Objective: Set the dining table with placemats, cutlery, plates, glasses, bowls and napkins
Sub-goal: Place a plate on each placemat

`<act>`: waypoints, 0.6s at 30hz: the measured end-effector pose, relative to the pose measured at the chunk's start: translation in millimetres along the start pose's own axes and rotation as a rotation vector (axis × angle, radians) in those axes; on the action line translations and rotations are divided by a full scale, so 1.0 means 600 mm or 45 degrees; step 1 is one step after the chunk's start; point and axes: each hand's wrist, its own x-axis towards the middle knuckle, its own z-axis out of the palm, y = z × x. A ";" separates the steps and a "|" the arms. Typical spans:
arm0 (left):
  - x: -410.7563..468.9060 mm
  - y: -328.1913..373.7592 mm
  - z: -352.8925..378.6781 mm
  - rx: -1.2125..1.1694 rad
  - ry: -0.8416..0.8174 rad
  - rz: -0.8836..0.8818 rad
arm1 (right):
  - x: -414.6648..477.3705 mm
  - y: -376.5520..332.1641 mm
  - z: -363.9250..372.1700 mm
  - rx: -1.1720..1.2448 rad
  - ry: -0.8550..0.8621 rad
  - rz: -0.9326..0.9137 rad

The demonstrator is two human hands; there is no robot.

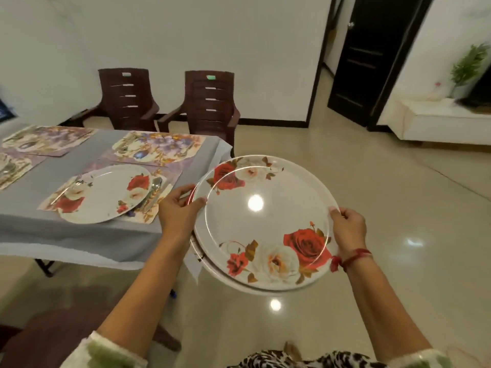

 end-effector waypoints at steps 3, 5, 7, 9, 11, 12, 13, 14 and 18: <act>0.072 -0.008 0.079 0.073 0.083 0.016 | 0.141 -0.026 0.047 -0.053 -0.081 -0.021; 0.132 -0.010 0.127 0.092 0.141 -0.004 | 0.233 -0.057 0.089 -0.048 -0.147 -0.042; 0.187 -0.009 0.163 0.097 0.204 -0.063 | 0.313 -0.076 0.139 -0.088 -0.197 -0.044; 0.238 -0.015 0.187 0.107 0.269 -0.091 | 0.372 -0.092 0.192 -0.091 -0.273 -0.058; 0.296 -0.027 0.208 0.117 0.345 -0.107 | 0.433 -0.097 0.251 -0.085 -0.332 -0.059; 0.325 -0.033 0.218 0.117 0.374 -0.112 | 0.461 -0.099 0.282 -0.087 -0.354 -0.062; 0.351 -0.038 0.228 0.126 0.394 -0.127 | 0.482 -0.101 0.309 -0.093 -0.371 -0.068; 0.387 -0.047 0.238 0.133 0.419 -0.141 | 0.511 -0.104 0.344 -0.104 -0.388 -0.080; 0.525 -0.082 0.264 0.197 0.514 -0.215 | 0.617 -0.120 0.480 -0.190 -0.464 -0.131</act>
